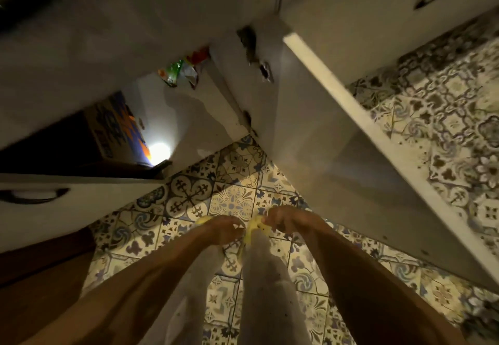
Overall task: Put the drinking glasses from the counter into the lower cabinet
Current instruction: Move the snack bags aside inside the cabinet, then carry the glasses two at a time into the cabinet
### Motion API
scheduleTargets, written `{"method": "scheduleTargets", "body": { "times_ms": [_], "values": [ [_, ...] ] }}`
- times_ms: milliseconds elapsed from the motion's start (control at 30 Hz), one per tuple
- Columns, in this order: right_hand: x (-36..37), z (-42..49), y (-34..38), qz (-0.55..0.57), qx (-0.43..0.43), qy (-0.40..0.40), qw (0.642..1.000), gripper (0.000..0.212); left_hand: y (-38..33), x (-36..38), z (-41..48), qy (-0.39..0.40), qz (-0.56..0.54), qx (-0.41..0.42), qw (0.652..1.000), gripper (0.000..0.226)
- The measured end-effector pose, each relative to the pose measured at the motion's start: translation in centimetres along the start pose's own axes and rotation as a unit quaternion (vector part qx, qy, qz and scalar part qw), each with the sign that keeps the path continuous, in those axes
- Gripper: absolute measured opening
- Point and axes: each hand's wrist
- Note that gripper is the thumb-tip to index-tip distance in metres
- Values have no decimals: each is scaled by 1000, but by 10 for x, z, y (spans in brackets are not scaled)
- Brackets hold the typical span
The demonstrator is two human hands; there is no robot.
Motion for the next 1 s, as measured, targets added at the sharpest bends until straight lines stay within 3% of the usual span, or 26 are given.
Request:
{"method": "scheduleTargets", "body": {
  "times_ms": [100, 200, 300, 433, 733, 900, 1000],
  "values": [
    [-36, -93, 30, -155, -100, -48, 982, 56, -24, -56, -86, -30, 5, 15, 999, 40],
    [-50, -129, 42, -217, -162, -41, 962, 58, -28, -71, -112, -40, -1, 16, 999, 43],
    [-58, -144, 49, -228, -159, -25, 960, 57, -39, -86, -129, -42, -2, 5, 999, 45],
    [-86, -189, 89, -272, -206, -54, 938, 57, -49, -136, -177, -113, -12, 37, 993, 40],
    [-144, -283, 176, -337, -275, -108, 894, 50, -31, -211, -251, -199, -20, 11, 980, 40],
    [-165, -332, 220, -339, -331, -157, 867, 46, -26, -254, -322, -292, -36, 33, 955, 43],
    [-177, -368, 250, -311, -398, -158, 849, 33, -14, -277, -365, -370, -122, -6, 921, 39]
  ]
}}
Point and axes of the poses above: each hand's wrist, its own z-axis towards the middle knuckle, its own x-axis out of the palm, y = z × x, and after that the axes turned 12 degrees about -y, right-handed
